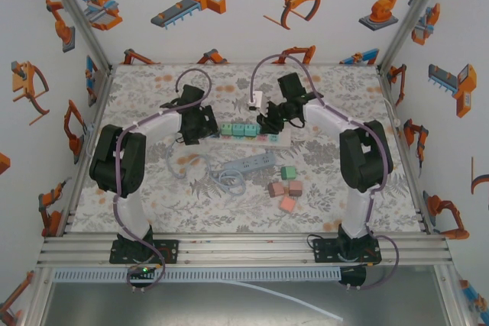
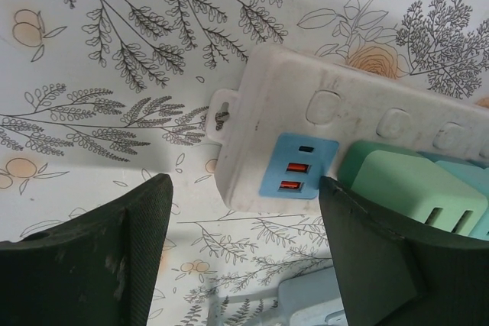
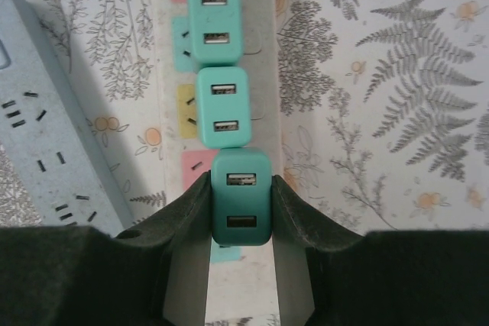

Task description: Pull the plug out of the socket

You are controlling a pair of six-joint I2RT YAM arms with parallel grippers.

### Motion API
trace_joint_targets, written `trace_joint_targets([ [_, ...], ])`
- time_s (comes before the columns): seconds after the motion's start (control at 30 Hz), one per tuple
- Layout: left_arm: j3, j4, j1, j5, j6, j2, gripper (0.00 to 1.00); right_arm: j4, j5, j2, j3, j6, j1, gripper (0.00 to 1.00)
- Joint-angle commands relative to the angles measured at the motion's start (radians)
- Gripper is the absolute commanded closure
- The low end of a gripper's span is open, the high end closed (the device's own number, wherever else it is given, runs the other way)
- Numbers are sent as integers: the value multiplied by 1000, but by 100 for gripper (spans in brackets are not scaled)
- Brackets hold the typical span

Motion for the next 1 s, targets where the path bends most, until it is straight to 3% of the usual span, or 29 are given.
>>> trace_joint_targets([
  [0.0,-15,-104,-19,-50,24,71,29,-16,14,-20,18,-8,24,100],
  [0.2,-25,-89,-16,-47,16,44,29,5,-23,-44,0,16,23,100],
  [0.37,-24,-81,-18,-53,34,9,28,108,-43,-91,-29,134,23,100],
  [0.7,-39,-38,-18,-60,84,-125,28,485,8,-275,-217,597,23,100],
  [0.97,-68,53,-24,58,200,-243,28,570,123,-448,-328,880,18,100],
])
